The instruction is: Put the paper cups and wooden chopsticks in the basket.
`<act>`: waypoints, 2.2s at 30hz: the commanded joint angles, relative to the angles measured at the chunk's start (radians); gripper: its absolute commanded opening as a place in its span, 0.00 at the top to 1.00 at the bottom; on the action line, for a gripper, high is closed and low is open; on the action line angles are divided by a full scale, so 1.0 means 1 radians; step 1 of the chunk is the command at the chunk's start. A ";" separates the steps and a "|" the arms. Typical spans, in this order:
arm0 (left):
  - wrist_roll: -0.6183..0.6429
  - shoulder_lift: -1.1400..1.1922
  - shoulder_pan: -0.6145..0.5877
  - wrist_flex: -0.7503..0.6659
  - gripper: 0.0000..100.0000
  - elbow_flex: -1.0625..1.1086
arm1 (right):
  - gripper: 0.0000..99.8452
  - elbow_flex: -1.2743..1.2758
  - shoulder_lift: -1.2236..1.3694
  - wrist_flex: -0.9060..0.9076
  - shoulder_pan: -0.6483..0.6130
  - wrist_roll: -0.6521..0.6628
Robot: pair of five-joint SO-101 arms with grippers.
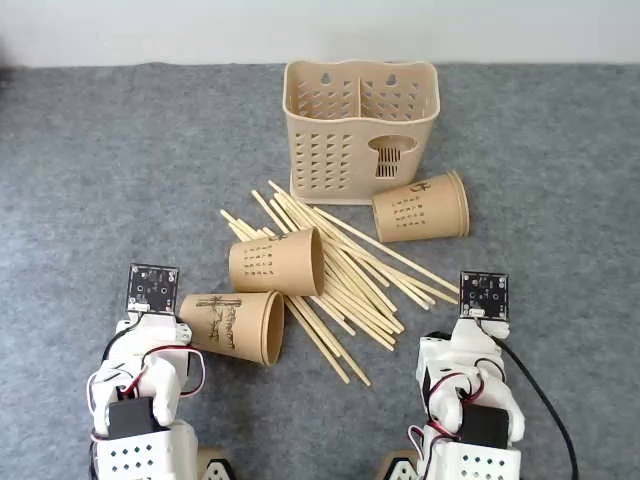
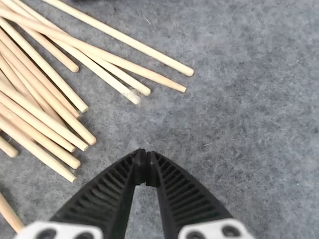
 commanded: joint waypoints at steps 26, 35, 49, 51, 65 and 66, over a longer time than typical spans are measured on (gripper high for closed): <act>0.006 -0.006 0.008 -0.017 0.99 -0.007 | 0.99 0.020 -0.004 0.004 0.007 0.008; 0.008 -0.006 0.012 -0.017 0.99 -0.007 | 0.99 0.020 -0.004 0.004 0.005 0.003; 0.006 -0.008 -0.041 -0.017 0.98 -0.240 | 0.99 -0.192 -0.012 0.022 0.099 0.009; 0.006 -0.008 -0.040 -0.017 0.98 -0.282 | 0.99 -0.244 -0.012 0.022 0.097 0.003; 0.008 0.003 0.307 0.304 0.91 -0.693 | 0.99 -0.502 -0.001 0.082 0.081 0.011; 0.008 0.003 0.338 0.324 0.89 -0.717 | 0.99 -0.514 0.001 0.104 0.061 0.011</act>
